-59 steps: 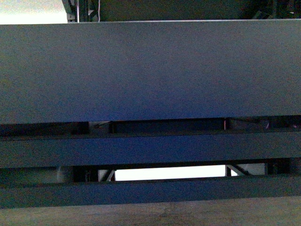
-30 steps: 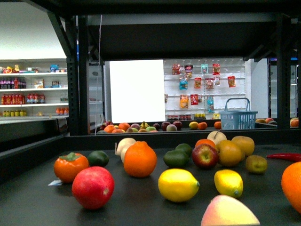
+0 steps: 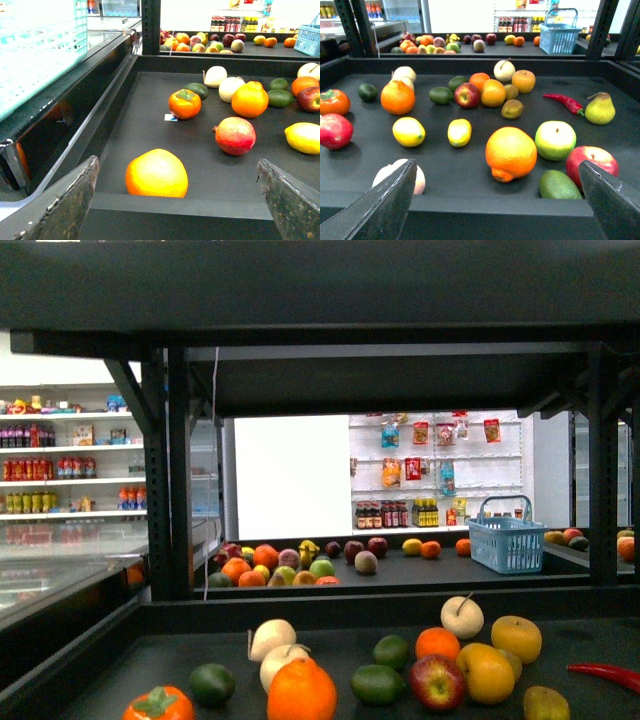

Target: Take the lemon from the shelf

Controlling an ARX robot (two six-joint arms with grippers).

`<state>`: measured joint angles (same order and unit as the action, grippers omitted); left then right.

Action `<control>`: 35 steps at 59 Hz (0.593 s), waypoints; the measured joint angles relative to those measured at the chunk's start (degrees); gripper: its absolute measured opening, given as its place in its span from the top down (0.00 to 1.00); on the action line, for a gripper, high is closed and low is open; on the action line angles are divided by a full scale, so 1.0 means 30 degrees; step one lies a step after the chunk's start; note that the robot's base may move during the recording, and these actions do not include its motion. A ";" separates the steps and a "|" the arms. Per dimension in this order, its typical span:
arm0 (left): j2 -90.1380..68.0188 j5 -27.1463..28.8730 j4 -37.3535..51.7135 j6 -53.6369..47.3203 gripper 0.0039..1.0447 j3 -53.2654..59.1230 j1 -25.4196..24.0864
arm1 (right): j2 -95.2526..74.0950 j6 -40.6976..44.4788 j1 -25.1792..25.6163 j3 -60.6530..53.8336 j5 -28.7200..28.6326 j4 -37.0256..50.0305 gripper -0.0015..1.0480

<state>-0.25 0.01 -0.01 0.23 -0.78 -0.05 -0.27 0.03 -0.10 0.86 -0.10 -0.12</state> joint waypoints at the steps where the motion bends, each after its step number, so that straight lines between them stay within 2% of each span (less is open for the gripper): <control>1: -0.0007 -0.0007 0.0000 -0.0007 0.08 0.0000 0.0000 | 0.0000 0.0000 0.0000 0.0000 0.0029 0.0000 0.07; 35: 0.0000 0.0000 0.0000 -0.0007 0.08 0.0000 0.0000 | 0.0000 0.0000 0.0000 0.0000 0.0029 0.0007 0.07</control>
<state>-0.25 0.01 -0.01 0.21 -0.78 -0.05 -0.27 0.03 -0.10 0.86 -0.01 -0.10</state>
